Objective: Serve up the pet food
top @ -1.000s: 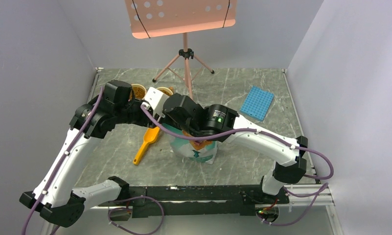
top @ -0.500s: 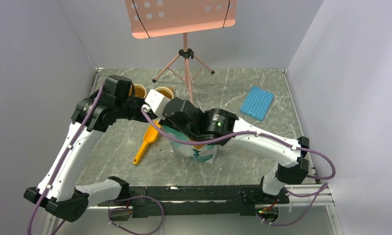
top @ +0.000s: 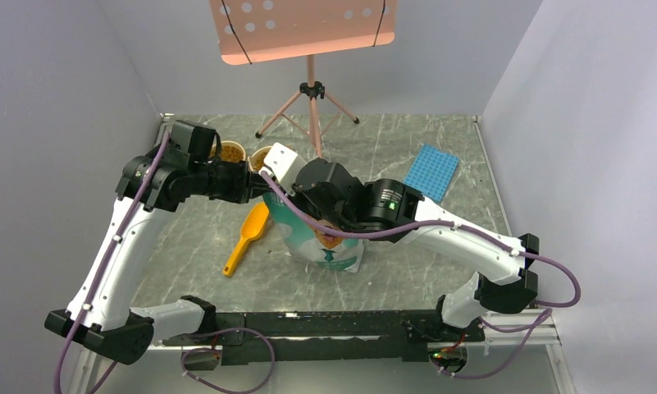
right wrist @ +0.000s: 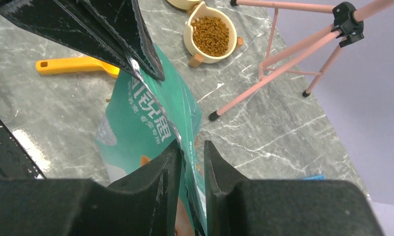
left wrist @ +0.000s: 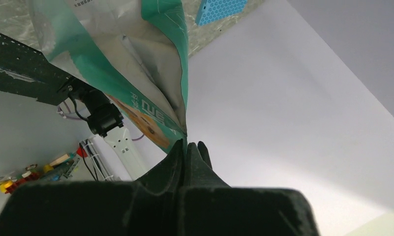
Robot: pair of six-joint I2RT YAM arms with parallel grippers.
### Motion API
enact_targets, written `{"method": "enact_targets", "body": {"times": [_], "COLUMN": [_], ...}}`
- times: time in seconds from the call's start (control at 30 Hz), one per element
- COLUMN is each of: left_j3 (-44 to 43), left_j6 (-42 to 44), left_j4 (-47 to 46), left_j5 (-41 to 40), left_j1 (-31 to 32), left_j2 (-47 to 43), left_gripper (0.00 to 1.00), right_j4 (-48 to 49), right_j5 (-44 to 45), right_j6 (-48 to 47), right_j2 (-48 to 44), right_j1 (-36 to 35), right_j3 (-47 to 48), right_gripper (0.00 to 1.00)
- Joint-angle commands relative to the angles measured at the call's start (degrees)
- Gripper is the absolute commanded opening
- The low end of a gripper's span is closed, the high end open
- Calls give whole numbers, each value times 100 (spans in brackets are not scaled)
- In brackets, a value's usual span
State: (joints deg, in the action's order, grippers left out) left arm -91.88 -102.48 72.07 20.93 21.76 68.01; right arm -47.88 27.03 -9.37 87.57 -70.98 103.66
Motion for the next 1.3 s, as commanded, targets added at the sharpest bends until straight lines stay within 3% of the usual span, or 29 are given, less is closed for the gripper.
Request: {"method": "enact_targets", "body": {"times": [0.0, 0.03, 0.07, 0.1, 0.23, 0.4, 0.47, 0.57, 0.63, 0.67, 0.7, 1.03, 1.13, 1.27], "left_j3": [-111, -111, -100, -69, 58, -30, -45, -111, -114, -93, -72, -84, -78, -65], "left_j6": [9, 8, -5, -20, -100, -53, -53, -37, -39, -55, -68, -124, -141, -159], "left_j4": [80, 79, 78, 67, 35, 64, 45, 84, 113, 93, 75, 198, 231, 305], "left_j5": [-357, -354, -368, -366, -395, -392, -357, -356, -357, -347, -344, -441, -445, -397], "left_j1": [-137, -137, -137, -137, -144, -146, -146, -150, -146, -146, -146, -149, -146, -146], "left_j2": [-275, -291, -298, -320, -421, -356, -332, -307, -305, -324, -339, -420, -443, -446], "left_gripper": [0, 0, 0, 0, 0, 0, 0, 0, 0, 0, 0, 0, 0, 0], "right_j4": [-566, -568, -559, -550, -315, -881, -910, -1072, -1085, -1065, -1047, -1117, -1208, -1178], "right_j5": [633, 643, 680, 812, 1324, 839, 847, 1026, 1058, 1051, 1108, 1145, 1206, 1285], "right_j6": [-155, -180, -202, -198, -219, -60, -34, -48, -54, -63, -61, 172, 196, 242], "right_j2": [-147, -124, -105, -93, -469, -786, -861, -857, -906, -950, -976, -1509, -1587, -1694], "right_j1": [168, 164, 164, 167, 163, 415, 420, 441, 453, 460, 470, 613, 617, 614], "right_j3": [374, 397, 407, 413, 104, 60, -63, -106, -130, -149, -183, -590, -792, -886], "right_gripper": [26, 21, 2, 0, 0, 0, 14, 18, 18, 4, 0, 0, 11, 6]}}
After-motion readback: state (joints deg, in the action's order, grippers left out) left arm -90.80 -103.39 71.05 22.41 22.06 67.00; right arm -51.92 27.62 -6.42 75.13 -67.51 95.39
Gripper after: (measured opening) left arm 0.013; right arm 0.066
